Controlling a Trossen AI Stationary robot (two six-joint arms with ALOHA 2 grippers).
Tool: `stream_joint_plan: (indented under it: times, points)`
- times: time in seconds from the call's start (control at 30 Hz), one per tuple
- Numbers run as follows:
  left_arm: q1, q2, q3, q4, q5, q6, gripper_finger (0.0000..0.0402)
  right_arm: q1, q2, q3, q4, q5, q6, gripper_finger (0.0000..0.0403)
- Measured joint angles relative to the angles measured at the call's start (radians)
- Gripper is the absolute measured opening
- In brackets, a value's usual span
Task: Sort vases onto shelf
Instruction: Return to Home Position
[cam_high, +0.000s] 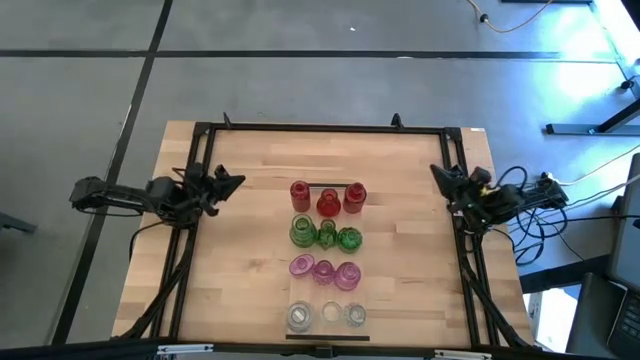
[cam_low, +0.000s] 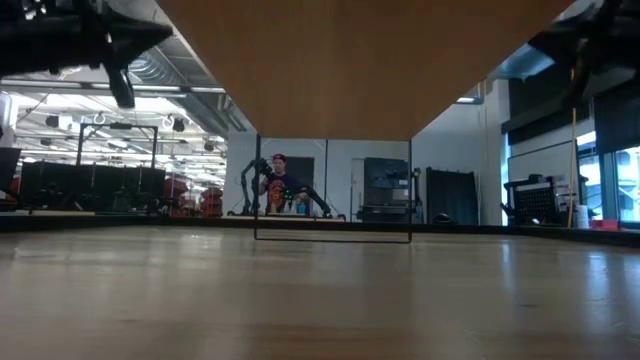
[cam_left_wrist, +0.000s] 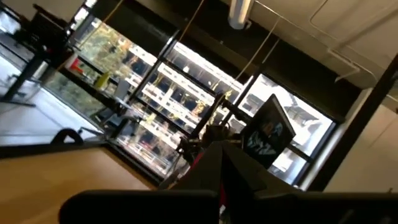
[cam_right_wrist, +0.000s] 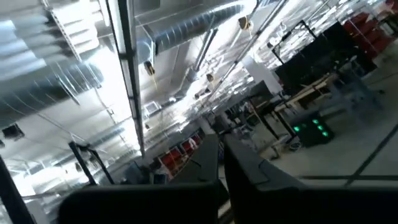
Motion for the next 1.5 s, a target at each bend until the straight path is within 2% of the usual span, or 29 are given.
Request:
stream_joint_plan:
  times: [0.07,0.33,0.43,0.6,0.7,0.87,1.5]
  points:
    - [0.000,-0.011,-0.032,0.004,0.004,-0.024,0.0001,0.000,0.001,0.001,-0.018,0.019,0.026,0.0007]
    - [0.000,-0.013,-0.032,-0.086,0.011,-0.040,0.0001,-0.012,0.004,-0.007,-0.080,0.075,0.023,0.0001]
    - [0.000,-0.013,-0.032,-0.187,0.041,-0.083,0.0001,-0.012,0.004,-0.007,-0.204,0.012,0.029,0.0001]
    - [-0.001,-0.010,-0.031,-0.515,0.145,-0.108,0.0004,-0.012,0.005,-0.007,-0.536,-0.155,0.046,0.0002]
    - [-0.002,0.029,-0.027,-0.524,0.237,-0.032,0.0005,-0.012,0.033,-0.004,-0.545,-0.117,0.050,0.0002]
    - [-0.001,0.048,-0.027,-0.535,0.259,0.030,0.0005,-0.012,0.042,-0.004,-0.548,0.016,0.053,0.0002]
    - [-0.001,0.048,-0.027,-0.538,0.257,0.024,0.0005,-0.012,0.044,-0.004,-0.555,0.010,0.049,0.0002]
